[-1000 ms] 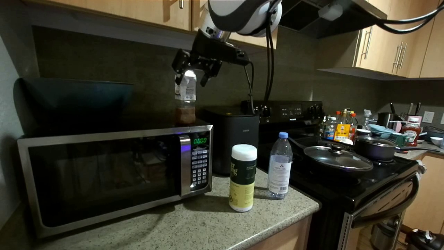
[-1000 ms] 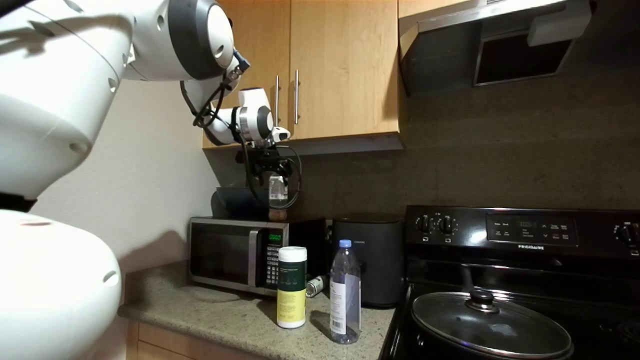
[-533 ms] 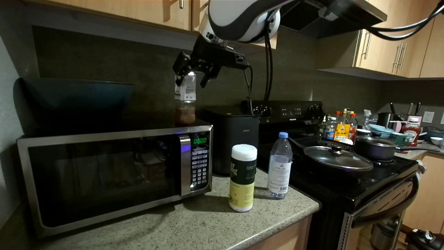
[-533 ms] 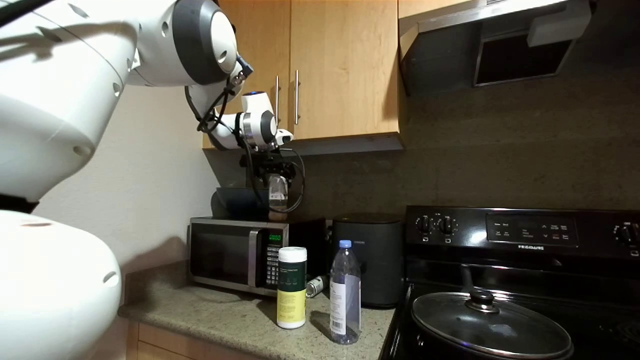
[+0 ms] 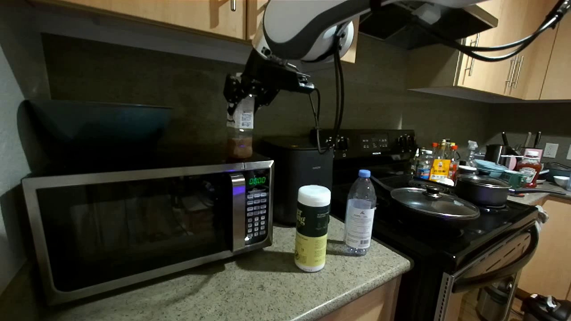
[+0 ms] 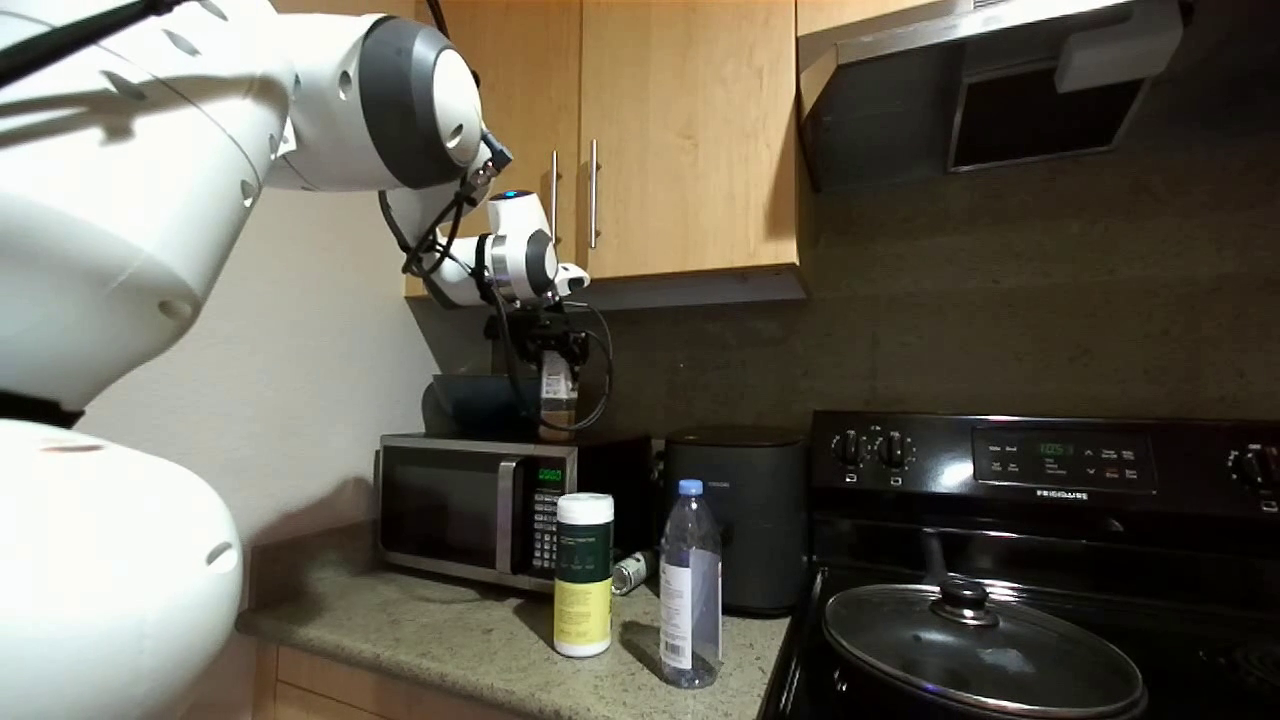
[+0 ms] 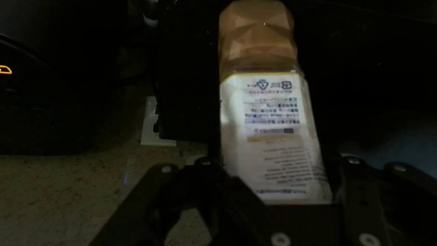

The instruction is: Remove the bottle from the top of the microwave and place it on top of the container on the left

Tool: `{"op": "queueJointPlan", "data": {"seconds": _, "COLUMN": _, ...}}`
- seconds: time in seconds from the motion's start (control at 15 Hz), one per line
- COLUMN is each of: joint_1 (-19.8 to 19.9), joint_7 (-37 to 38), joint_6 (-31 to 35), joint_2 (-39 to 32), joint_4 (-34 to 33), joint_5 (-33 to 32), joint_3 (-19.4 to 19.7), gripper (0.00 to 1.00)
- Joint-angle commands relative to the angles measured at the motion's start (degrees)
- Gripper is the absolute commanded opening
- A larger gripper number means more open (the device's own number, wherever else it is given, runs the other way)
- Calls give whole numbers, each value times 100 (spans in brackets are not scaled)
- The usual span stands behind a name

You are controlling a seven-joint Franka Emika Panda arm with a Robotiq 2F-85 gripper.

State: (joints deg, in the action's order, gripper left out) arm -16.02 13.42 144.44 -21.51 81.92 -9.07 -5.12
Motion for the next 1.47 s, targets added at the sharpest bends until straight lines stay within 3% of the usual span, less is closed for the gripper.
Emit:
{"op": "queueJointPlan", "data": {"seconds": 0.0, "joint_1": -63, "joint_7": 50, "joint_6": -116, "joint_2": 103, "joint_4": 33, "joint_5": -145, "joint_3": 79, "gripper": 35}}
{"op": "queueJointPlan", "data": {"seconds": 0.33, "joint_1": 93, "joint_7": -116, "joint_6": -510, "joint_2": 679, "joint_4": 619, "joint_5": 255, "joint_3": -113, "gripper": 29}}
{"op": "queueJointPlan", "data": {"seconds": 0.67, "joint_1": 243, "joint_7": 57, "joint_6": -446, "joint_2": 1727, "joint_4": 1869, "joint_5": 914, "joint_3": -233, "gripper": 29}}
{"op": "queueJointPlan", "data": {"seconds": 0.73, "joint_1": 320, "joint_7": -174, "joint_6": -402, "joint_2": 1919, "joint_4": 2089, "joint_5": 1324, "joint_3": -332, "gripper": 29}}
{"op": "queueJointPlan", "data": {"seconds": 0.8, "joint_1": 215, "joint_7": 14, "joint_6": -586, "joint_2": 1252, "joint_4": 1288, "joint_5": 861, "joint_3": -249, "gripper": 29}}
{"op": "queueJointPlan", "data": {"seconds": 0.87, "joint_1": 236, "joint_7": 6, "joint_6": -592, "joint_2": 1385, "joint_4": 1426, "joint_5": 910, "joint_3": -274, "gripper": 54}}
{"op": "queueJointPlan", "data": {"seconds": 1.2, "joint_1": 227, "joint_7": 7, "joint_6": -597, "joint_2": 1255, "joint_4": 1365, "joint_5": 902, "joint_3": -270, "gripper": 54}}
{"op": "queueJointPlan", "data": {"seconds": 1.27, "joint_1": 225, "joint_7": 7, "joint_6": -597, "joint_2": 1235, "joint_4": 1347, "joint_5": 901, "joint_3": -268, "gripper": 29}}
{"op": "queueJointPlan", "data": {"seconds": 1.4, "joint_1": 167, "joint_7": 261, "joint_6": -545, "joint_2": 1395, "joint_4": 1590, "joint_5": 426, "joint_3": -178, "gripper": 29}}
